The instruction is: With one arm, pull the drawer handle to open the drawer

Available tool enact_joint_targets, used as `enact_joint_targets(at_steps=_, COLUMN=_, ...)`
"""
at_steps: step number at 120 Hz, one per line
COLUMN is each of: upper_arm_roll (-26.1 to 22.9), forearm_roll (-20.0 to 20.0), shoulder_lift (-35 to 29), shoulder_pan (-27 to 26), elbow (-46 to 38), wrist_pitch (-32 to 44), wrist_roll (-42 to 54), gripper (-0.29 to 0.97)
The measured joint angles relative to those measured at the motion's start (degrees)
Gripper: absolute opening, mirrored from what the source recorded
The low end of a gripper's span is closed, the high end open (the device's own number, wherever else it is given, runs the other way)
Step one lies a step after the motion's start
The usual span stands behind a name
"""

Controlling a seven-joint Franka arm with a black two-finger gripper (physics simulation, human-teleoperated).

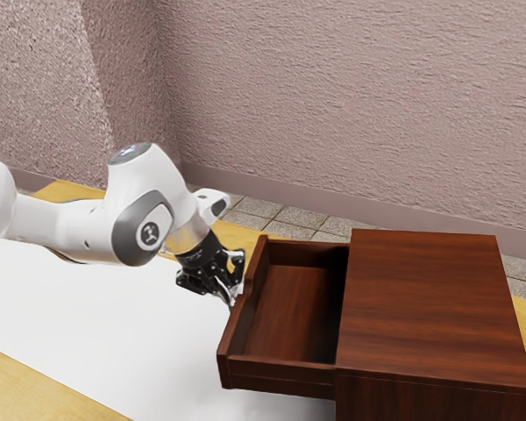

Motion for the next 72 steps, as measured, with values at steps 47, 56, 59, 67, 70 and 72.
enact_joint_targets(at_steps=47, upper_arm_roll=1.13, forearm_roll=-0.09, shoulder_lift=-1.46, shoulder_pan=0.61, elbow=-0.92, wrist_pitch=-0.72, wrist_roll=0.68, gripper=0.01)
enact_joint_targets(at_steps=56, upper_arm_roll=1.13, forearm_roll=-0.11, shoulder_lift=-1.68, shoulder_pan=0.63, elbow=-0.92, wrist_pitch=-0.89, wrist_roll=0.77, gripper=0.01)
enact_joint_targets(at_steps=59, upper_arm_roll=1.13, forearm_roll=-0.12, shoulder_lift=-1.74, shoulder_pan=0.64, elbow=-0.92, wrist_pitch=-0.95, wrist_roll=0.80, gripper=0.01)
enact_joint_targets(at_steps=67, upper_arm_roll=1.17, forearm_roll=-0.15, shoulder_lift=-1.91, shoulder_pan=0.63, elbow=-0.90, wrist_pitch=-1.13, wrist_roll=0.88, gripper=0.02)
enact_joint_targets(at_steps=70, upper_arm_roll=1.18, forearm_roll=-0.16, shoulder_lift=-2.00, shoulder_pan=0.64, elbow=-0.90, wrist_pitch=-1.19, wrist_roll=0.92, gripper=0.03)
enact_joint_targets(at_steps=72, upper_arm_roll=1.19, forearm_roll=-0.18, shoulder_lift=-2.06, shoulder_pan=0.64, elbow=-0.89, wrist_pitch=-1.22, wrist_roll=0.96, gripper=0.04)
